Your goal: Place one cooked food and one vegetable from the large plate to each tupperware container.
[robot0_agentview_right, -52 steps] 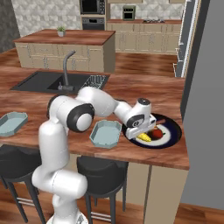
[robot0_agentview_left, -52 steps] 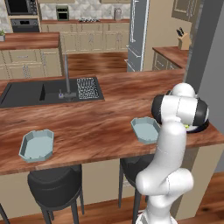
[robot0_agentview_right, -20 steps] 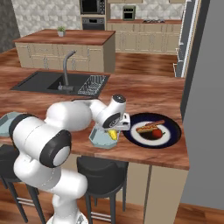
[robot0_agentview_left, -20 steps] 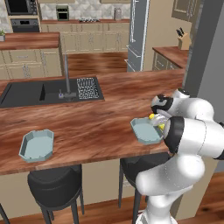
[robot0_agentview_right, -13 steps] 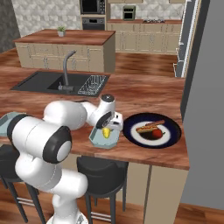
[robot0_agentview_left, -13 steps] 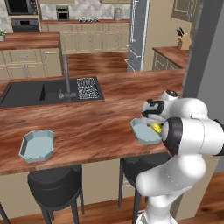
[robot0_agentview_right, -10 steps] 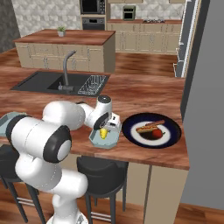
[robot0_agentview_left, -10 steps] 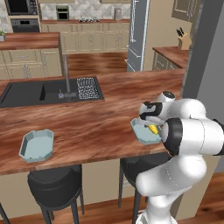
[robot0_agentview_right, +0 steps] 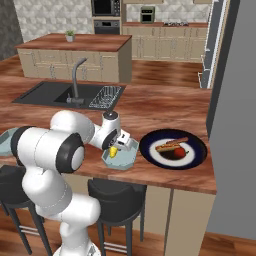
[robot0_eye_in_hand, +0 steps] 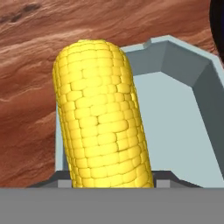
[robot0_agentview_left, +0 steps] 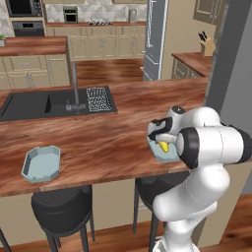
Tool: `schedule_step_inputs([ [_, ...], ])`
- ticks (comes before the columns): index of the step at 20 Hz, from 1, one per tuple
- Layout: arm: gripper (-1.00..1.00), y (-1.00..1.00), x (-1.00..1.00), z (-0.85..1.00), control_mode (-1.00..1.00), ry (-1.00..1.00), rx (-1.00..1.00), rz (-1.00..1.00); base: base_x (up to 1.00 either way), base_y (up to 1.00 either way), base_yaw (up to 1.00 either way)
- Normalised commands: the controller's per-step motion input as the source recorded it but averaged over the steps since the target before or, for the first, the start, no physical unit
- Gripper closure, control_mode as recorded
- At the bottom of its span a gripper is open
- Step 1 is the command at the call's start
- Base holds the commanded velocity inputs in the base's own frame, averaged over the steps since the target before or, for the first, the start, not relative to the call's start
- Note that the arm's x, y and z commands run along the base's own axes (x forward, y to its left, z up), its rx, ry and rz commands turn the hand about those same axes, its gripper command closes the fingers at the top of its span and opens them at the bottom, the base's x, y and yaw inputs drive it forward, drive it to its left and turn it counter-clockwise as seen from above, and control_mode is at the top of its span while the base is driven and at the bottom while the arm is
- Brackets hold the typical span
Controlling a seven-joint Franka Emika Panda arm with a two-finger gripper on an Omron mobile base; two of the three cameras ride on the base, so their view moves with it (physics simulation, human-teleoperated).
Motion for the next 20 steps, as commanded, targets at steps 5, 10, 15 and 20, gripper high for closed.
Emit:
schedule_step_inputs([
  [5, 1.0, 0.04, 0.01, -0.21, -1.0, 0.0, 0.03, -0.03, 0.0, 0.0, 0.0],
  [10, 1.0, 0.0, 0.03, -0.22, -1.0, 0.0, 0.03, -0.03, 0.0, 0.0, 0.0],
  [15, 1.0, 0.0, 0.04, -0.18, -1.0, 0.0, 0.0, -0.03, 0.0, 0.0, 0.0],
  [20, 1.0, 0.11, 0.11, -0.19, -1.0, 0.0, 0.0, -0.01, 0.0, 0.0, 0.0],
])
